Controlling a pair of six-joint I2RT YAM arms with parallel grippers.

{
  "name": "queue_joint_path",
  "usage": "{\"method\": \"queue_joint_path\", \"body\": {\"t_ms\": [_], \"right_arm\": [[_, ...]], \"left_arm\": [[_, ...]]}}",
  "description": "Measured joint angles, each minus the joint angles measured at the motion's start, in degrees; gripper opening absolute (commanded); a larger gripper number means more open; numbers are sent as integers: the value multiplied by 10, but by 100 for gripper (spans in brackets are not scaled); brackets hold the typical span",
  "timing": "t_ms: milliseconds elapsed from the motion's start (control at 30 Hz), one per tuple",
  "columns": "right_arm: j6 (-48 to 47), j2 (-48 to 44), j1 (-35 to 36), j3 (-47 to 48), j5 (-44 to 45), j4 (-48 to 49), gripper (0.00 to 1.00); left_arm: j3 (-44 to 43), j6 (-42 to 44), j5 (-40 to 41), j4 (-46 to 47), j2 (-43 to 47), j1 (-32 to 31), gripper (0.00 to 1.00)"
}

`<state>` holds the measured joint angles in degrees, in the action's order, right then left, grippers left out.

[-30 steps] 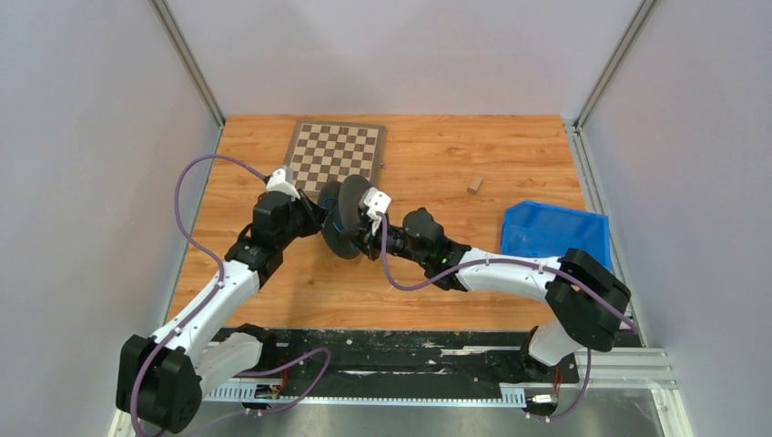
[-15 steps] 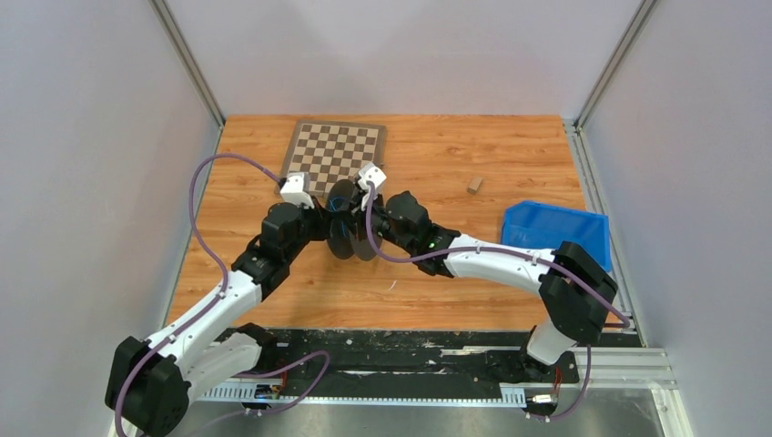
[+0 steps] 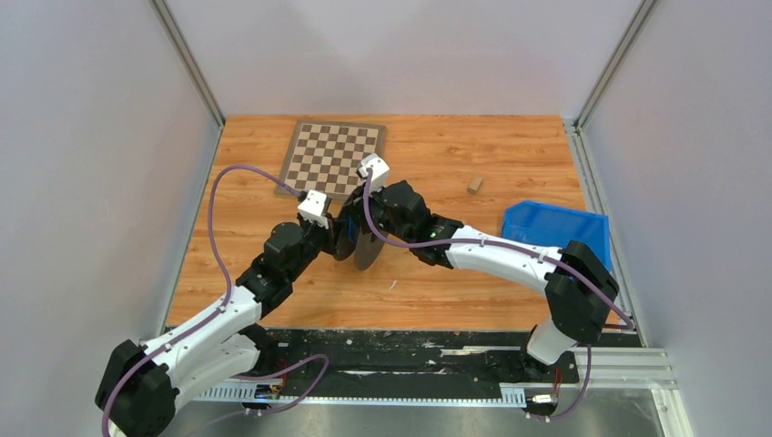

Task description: Wrap the cables

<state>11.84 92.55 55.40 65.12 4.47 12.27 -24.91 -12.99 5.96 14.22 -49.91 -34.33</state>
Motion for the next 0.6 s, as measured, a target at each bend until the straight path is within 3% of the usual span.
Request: {"method": "queue_joint_path", "body": {"t_ms": [600], "right_arm": [[5,-13,-5,28,4,-115,0]], "left_arm": [[-17,3,54,-33,-12,-9,0]]}}
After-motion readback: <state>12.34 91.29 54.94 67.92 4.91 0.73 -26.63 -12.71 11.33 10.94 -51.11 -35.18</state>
